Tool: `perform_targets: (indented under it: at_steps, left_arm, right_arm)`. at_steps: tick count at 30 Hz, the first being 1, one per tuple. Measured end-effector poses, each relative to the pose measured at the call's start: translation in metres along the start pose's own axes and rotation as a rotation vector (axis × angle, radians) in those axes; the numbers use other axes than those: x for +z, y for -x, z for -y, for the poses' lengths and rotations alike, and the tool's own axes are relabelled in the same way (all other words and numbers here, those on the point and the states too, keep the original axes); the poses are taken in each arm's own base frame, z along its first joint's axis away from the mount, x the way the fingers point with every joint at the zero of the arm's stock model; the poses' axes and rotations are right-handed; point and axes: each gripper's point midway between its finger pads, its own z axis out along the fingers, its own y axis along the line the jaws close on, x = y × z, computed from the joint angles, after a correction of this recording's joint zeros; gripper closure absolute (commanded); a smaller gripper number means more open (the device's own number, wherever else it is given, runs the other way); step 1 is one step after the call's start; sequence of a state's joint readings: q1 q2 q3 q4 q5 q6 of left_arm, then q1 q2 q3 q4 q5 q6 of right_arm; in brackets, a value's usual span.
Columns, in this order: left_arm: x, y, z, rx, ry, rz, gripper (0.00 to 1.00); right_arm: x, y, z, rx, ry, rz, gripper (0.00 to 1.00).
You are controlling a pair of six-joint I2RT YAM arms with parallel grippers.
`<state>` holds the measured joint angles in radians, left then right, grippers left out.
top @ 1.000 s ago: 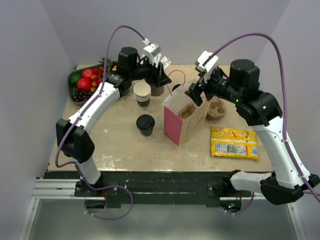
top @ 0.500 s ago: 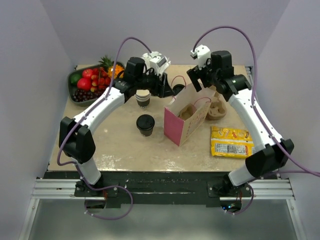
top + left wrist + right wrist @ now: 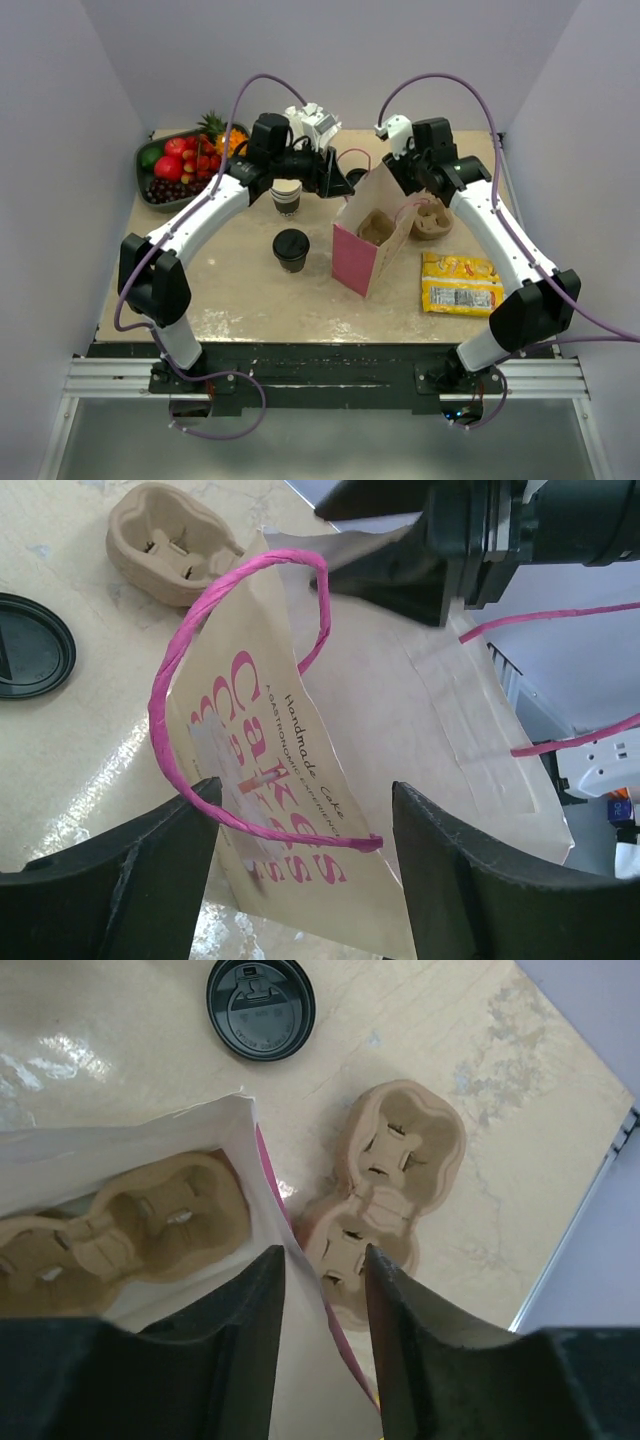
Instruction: Pack the takeout coffee
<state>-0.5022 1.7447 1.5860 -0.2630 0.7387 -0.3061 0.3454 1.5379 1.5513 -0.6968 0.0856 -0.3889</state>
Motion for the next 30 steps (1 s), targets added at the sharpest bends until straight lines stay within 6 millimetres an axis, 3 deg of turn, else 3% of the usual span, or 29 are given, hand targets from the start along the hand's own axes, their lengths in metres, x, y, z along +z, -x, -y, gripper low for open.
perform_targets:
  at_steps: [2, 5, 10, 13, 14, 16, 17, 18, 23, 30]
  left_arm:
    - [0.000, 0.000, 0.001, -0.001, -0.005, -0.002, 0.26]
    - [0.001, -0.003, 0.001, 0.007, 0.014, -0.011, 0.25]
    - [0.008, -0.014, 0.010, 0.042, 0.038, -0.042, 0.31]
    - [0.014, -0.020, 0.020, 0.067, 0.034, -0.058, 0.46]
    - [0.016, -0.021, 0.022, 0.075, 0.029, -0.062, 0.58]
    - [0.018, -0.021, 0.028, 0.088, 0.022, -0.068, 0.74]
    - [0.018, -0.019, 0.030, 0.097, 0.019, -0.066, 0.92]
    - [0.018, -0.016, 0.033, 0.111, 0.018, -0.060, 1.00]
    - [0.013, 0.002, 0.039, 0.198, 0.013, -0.034, 1.00]
    - [0.001, 0.020, 0.059, 0.366, -0.056, 0.016, 1.00]
  right_arm:
    - [0.000, -0.002, -0.001, -0.004, 0.010, -0.004, 0.87]
    - [0.000, -0.001, -0.004, -0.004, 0.029, 0.002, 1.00]
    - [-0.001, -0.001, -0.009, 0.019, 0.053, 0.006, 1.00]
    - [-0.005, -0.002, -0.013, 0.033, 0.068, 0.009, 1.00]
    - [-0.007, -0.003, -0.014, 0.037, 0.074, 0.007, 1.00]
    - [-0.009, -0.006, -0.016, 0.051, 0.079, 0.000, 1.00]
    - [-0.011, -0.007, -0.017, 0.057, 0.079, -0.002, 1.00]
    - [-0.012, -0.008, -0.017, 0.067, 0.079, -0.002, 1.00]
    - [-0.034, -0.017, -0.026, 0.128, 0.092, 0.029, 1.00]
    - [-0.093, -0.033, -0.044, 0.248, 0.089, 0.267, 1.00]
